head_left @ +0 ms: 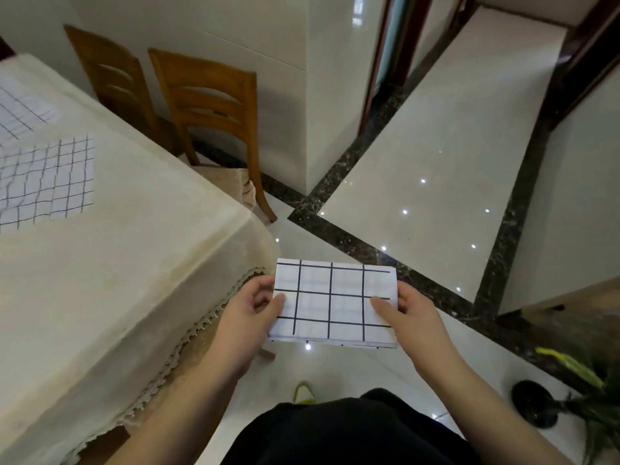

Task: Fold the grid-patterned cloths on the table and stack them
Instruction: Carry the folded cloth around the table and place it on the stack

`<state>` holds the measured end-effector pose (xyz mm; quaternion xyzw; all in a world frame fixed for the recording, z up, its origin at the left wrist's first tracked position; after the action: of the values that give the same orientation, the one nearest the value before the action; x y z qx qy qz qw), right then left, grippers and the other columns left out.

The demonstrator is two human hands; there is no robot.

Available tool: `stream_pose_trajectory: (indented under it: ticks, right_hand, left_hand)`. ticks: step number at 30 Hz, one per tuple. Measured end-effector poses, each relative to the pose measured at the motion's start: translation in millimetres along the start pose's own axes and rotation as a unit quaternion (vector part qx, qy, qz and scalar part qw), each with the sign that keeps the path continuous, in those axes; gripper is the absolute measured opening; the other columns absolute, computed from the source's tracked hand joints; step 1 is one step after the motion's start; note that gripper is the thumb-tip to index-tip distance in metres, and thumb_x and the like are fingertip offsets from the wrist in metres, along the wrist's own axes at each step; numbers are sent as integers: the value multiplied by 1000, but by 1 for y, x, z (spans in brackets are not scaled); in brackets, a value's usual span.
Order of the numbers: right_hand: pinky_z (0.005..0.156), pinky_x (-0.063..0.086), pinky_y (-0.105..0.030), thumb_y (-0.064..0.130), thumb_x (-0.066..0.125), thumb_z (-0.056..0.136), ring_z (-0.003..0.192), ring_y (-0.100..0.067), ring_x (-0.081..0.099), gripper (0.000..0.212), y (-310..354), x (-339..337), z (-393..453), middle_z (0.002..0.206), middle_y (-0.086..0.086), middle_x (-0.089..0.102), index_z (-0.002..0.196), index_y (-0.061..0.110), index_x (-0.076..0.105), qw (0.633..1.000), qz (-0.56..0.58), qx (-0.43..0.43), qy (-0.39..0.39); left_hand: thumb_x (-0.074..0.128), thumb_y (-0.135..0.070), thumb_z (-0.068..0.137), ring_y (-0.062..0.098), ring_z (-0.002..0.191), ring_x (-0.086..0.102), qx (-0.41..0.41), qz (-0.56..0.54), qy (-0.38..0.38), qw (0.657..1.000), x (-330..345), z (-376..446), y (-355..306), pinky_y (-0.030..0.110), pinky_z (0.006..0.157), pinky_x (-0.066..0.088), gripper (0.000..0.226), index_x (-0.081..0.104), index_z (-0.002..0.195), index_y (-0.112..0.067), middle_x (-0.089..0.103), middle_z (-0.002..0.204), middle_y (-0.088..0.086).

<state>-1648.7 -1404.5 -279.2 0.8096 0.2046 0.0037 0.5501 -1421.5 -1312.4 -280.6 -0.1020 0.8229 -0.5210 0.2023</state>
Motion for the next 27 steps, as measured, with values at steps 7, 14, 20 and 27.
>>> stream_pose_trajectory:
  ticks: [7,14,20,27]
  right_hand:
    - [81,58,-30,13,64,91,87,-3,70,23,24,8,82,99,9,74,106,31,66,996,-43,-11,72]
    - [86,57,-37,15,64,91,93,-8,69,24,60,13,187,101,9,73,105,34,64,980,-72,-34,181]
    - [83,58,-38,16,63,92,95,-13,69,23,89,24,249,102,7,73,112,26,64,957,-105,-39,267]
    - [89,57,-44,18,65,92,96,-13,69,23,109,63,299,103,6,74,114,25,65,935,-126,-48,328]
  left_hand:
    - [59,-20,96,9,83,73,-35,-9,-69,997,3,49,-11,29,75,58,21,58,107,-38,76,90,-6]
    - [61,-23,95,20,90,73,-87,-79,-151,982,13,105,-30,53,82,58,23,61,113,-36,76,95,1]
    - [61,-26,94,20,90,72,-97,-98,-237,962,22,131,-43,54,91,53,22,61,115,-35,76,93,0]
    - [61,-17,95,24,89,72,-119,-152,-312,930,14,154,-42,57,91,52,21,63,112,-29,76,90,5]
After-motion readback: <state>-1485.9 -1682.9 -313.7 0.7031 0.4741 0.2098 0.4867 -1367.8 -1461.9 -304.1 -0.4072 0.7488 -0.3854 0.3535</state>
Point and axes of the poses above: each hand's wrist, its own z-axis towards the middle knuckle, its own x-axis out of the palm, y = z × x, the point moved 2 cm from there along z, towards the middle knuckle
